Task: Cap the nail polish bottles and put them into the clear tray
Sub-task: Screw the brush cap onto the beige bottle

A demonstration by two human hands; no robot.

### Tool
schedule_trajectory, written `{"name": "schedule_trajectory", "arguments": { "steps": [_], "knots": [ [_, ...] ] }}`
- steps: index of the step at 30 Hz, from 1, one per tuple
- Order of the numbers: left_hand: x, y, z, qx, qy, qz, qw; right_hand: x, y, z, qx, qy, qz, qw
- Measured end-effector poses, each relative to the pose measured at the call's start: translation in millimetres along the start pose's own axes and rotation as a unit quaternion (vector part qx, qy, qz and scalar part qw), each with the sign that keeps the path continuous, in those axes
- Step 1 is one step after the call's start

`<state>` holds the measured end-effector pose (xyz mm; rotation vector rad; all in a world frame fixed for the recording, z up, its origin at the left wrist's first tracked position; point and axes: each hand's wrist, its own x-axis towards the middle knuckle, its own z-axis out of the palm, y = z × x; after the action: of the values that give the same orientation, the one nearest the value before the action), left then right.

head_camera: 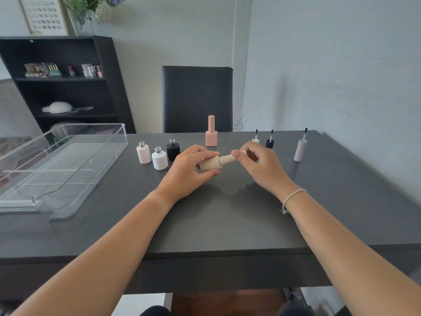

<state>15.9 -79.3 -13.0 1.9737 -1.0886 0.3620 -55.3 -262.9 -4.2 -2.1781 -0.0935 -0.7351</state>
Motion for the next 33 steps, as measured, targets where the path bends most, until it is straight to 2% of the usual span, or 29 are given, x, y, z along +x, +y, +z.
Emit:
{"name": "schedule_trajectory", "arguments": {
  "steps": [33],
  "knots": [
    [0.1,1.9,-0.1,0.004,0.001,-0.005,1.000,-0.2,0.2,-0.6,0.002,0.012,-0.010,1.000]
  ]
}}
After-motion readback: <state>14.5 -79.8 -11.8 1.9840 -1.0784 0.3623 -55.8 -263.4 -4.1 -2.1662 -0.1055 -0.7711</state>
